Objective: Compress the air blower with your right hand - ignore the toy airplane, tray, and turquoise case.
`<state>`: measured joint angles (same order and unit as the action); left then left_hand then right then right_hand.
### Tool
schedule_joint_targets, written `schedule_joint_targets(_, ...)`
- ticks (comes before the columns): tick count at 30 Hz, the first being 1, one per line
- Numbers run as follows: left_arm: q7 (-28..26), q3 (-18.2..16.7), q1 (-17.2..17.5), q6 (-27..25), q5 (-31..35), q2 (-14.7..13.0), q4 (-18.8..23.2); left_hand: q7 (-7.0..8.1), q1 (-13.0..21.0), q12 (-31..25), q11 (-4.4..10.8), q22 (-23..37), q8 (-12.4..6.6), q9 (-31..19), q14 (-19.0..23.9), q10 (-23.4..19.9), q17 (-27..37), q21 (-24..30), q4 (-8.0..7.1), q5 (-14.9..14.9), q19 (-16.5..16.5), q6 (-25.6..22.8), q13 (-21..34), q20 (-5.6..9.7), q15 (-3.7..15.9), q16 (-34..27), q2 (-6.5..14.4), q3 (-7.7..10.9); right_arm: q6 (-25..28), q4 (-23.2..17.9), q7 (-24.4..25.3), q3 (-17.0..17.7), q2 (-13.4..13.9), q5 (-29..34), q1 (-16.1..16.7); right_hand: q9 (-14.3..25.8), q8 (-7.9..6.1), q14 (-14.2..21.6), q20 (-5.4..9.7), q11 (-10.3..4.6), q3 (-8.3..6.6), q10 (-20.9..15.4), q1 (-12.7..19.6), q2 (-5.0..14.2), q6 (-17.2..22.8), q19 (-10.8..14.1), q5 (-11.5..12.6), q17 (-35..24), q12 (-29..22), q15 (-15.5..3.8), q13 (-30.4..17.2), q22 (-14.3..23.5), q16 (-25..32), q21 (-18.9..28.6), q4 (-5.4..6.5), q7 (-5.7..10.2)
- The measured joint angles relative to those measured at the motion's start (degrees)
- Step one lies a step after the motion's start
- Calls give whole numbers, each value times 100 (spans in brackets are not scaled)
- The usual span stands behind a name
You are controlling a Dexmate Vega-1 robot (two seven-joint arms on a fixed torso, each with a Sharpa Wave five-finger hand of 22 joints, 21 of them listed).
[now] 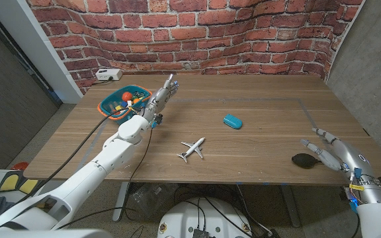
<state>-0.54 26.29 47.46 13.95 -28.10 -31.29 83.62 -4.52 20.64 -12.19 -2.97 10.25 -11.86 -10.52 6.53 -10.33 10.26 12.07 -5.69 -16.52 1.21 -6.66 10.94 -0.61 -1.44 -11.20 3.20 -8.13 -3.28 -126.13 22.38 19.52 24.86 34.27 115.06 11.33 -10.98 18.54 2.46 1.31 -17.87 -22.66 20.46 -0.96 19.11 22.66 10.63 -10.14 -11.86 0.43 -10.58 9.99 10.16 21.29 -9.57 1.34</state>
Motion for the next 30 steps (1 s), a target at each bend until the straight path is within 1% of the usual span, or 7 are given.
schedule_joint_targets(4, 0, 0, -14, 9, 8, 10, -10, 0, 0, 0, 0, 0, 0, 0, 0, 0, 0, 0, 0, 0, 2, 0, 0, -2, 0, 0, 0, 0, 176, -105, -95, 2, 80, 149, 48, 0, 0, 0, 0, 0, 0, 0, 0, 0, -31, 0, 0, 0, 0, 0, 0, 0, 0, 0, 0, 31)
schedule_joint_targets(8, 0, 0, -30, 14, 15, 12, -19, 0, 1, 0, 0, 0, 0, 0, 0, 0, 0, 0, 0, 22, 9, 0, 0, -55, 0, 0, 1, 0, 286, -211, -181, 2, 162, 245, 94, 0, 0, -12, 0, -21, 0, 21, 45, 0, -31, 1, 0, 0, 0, -12, 0, 0, 0, -6, 0, 31)
schedule_joint_targets(12, 7, 0, -56, 21, 25, 15, -27, 0, 11, 0, 31, 0, 0, 0, 0, -31, 0, 0, 0, 22, 10, 0, 0, -54, 0, 0, 11, 0, 537, -333, -431, -6, 250, 393, 134, -1, -24, -31, 0, 0, 0, 61, 68, -23, 67, 1, 0, 0, -1, -31, 0, 0, 0, -50, 0, 39)
schedule_joint_targets(23, 0, 1, -63, 29, 44, 12, 21, 32, 17, 0, 9, 0, 0, 0, 0, -52, 0, 0, 16, 22, 10, -31, 0, -53, 0, 0, 17, -15, 1058, -707, -1033, 42, 393, 704, 338, -1, -28, -61, -1, -31, 0, 91, 105, -46, 61, 1, 0, 0, -1, 0, 0, 0, 0, -77, 1, 34)
schedule_joint_targets(27, -8, -1, -50, 32, 52, 6, 47, 1, 17, 0, 9, 0, 0, 0, 0, -52, 0, 0, 16, 22, 10, -62, 0, -53, 0, 0, 17, -15, 1187, -826, -1250, 84, 430, 796, 418, -1, -28, -61, -1, -31, -43, 91, 239, -21, -17, 1, 0, -1, -1, 0, 0, 0, 0, -92, -9, 65)
schedule_joint_targets(28, -8, -3, -44, 39, 52, 4, 53, 1, 17, 0, 9, 0, 0, 0, 0, -51, 0, 0, 16, 22, 10, -62, 0, -53, 0, 0, 17, -15, 1232, -873, -1324, 96, 440, 842, 443, -1, -28, -81, -1, -45, -66, 110, 306, 0, -41, 1, 0, 0, 12, 4, 0, 0, 0, -117, -32, 40)
schedule_joint_targets(30, -7, -3, -39, 50, 52, 4, 54, 1, 17, 0, 9, 0, 0, 0, 0, -52, 0, 0, 16, 22, 10, -62, 0, -53, 0, 0, 17, -15, 1306, -935, -1438, 104, 455, 924, 476, -1, -28, -115, 0, -62, -108, 185, 459, 13, -82, 1, 0, -1, 21, 6, 0, 0, 0, -148, -71, 82)
